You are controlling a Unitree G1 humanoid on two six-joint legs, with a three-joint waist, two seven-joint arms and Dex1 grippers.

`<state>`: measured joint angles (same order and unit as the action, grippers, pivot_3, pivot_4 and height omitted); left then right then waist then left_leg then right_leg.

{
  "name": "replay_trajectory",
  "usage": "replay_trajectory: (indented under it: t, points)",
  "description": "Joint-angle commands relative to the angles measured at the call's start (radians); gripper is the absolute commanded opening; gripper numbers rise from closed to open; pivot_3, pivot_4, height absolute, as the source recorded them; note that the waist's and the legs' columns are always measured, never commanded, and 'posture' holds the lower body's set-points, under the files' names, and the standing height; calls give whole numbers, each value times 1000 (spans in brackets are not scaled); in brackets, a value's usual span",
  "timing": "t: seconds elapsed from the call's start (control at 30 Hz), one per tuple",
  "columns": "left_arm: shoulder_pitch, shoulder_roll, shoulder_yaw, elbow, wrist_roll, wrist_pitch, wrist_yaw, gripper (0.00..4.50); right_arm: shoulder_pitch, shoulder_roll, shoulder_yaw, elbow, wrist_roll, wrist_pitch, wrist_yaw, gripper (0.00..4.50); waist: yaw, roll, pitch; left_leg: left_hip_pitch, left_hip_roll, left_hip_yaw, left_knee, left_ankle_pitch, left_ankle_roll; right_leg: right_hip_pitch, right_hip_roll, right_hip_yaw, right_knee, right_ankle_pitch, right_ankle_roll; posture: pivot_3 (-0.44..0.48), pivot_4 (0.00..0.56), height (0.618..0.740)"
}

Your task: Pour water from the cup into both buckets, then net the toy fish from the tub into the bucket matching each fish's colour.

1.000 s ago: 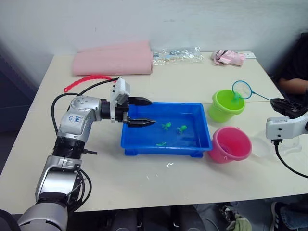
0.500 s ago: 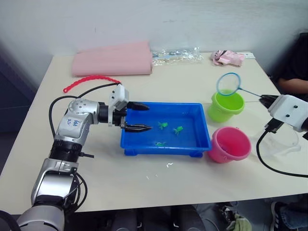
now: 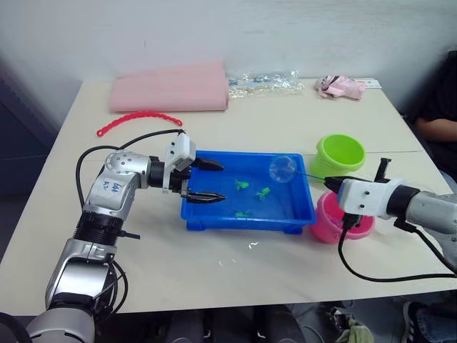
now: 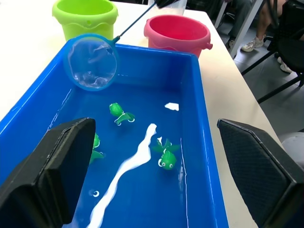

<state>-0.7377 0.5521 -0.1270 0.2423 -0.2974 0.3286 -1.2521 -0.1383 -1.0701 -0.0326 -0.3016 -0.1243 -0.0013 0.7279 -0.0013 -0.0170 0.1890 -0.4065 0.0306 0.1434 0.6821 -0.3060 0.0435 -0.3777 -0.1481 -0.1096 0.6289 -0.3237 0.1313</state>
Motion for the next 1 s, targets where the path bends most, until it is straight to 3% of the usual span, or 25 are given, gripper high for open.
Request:
replay_trajectory:
  t: [0.03,0.3,0.53,0.77,1.0]
  points:
    - [1,14,14,-42,-6,5,7,4469,-12,17,13,20,-67,-58,-25,0,0,0,0,0,0,0,0,0,0,0,0,0,0,0,0,0,150,738]
    - [6,27,18,-59,-12,16,12,4469,16,101,60,-5,-66,-51,3,0,1,0,0,0,0,0,0,0,0,0,0,0,0,0,0,0,150,738]
    - [5,35,23,-60,-12,18,16,4469,46,196,61,-97,18,112,47,0,1,0,0,0,0,0,0,0,0,0,1,0,0,0,0,0,150,738]
    - [9,40,24,-53,-10,11,15,4469,41,360,-15,-211,290,572,33,0,2,0,0,0,0,-1,0,0,0,0,1,0,1,0,0,0,150,738]
    - [-1,40,31,-29,-13,8,21,4469,30,412,-137,-306,514,849,7,0,2,0,0,0,0,-2,0,0,0,0,0,0,0,0,0,0,150,738]
